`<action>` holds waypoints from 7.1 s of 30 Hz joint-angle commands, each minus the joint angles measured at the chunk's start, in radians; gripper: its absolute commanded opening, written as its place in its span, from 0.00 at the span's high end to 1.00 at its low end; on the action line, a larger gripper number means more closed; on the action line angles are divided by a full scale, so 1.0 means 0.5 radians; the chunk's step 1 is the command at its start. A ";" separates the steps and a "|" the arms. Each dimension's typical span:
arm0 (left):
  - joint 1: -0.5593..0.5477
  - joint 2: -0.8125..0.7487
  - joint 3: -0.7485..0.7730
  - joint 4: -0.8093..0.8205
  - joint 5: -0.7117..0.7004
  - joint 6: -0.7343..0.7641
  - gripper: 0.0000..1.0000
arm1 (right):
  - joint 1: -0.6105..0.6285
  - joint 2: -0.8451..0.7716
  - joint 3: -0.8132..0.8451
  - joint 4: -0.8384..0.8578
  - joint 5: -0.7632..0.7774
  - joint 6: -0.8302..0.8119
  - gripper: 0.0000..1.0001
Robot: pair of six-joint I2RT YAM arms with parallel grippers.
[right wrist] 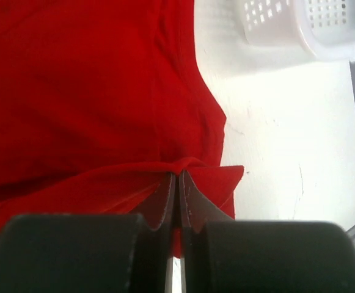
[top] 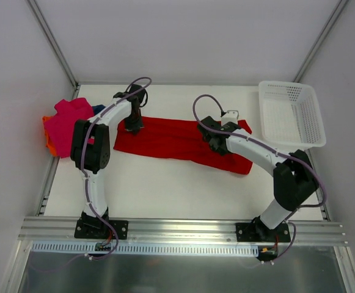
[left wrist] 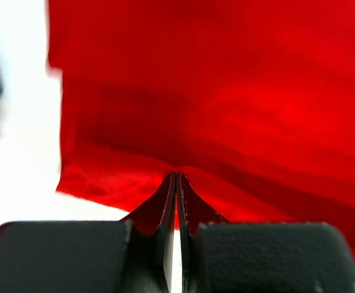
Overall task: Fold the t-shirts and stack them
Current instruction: Fold the tshirt
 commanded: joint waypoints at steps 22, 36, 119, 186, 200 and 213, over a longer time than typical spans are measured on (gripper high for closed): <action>0.244 0.694 1.196 -0.389 0.172 0.352 1.00 | -0.381 0.764 0.781 0.222 -0.169 -0.706 0.99; 0.268 0.865 1.423 -0.395 0.240 0.395 0.98 | -0.513 0.997 1.094 0.166 -0.236 -0.804 0.99; 0.176 0.580 1.141 -0.042 0.016 0.257 0.28 | -0.166 0.202 0.213 0.375 -0.024 -0.586 0.84; -1.296 -0.847 -1.633 0.495 -0.098 -1.188 1.00 | -0.798 1.853 2.306 -0.082 -1.214 -0.951 1.00; -1.971 -0.291 -0.881 0.495 -0.067 -1.354 1.00 | -0.933 1.844 2.324 0.371 -1.913 -0.890 0.99; -2.159 -0.273 -0.669 0.495 -0.033 -1.424 1.00 | -0.973 1.994 2.413 0.801 -2.570 -0.590 0.99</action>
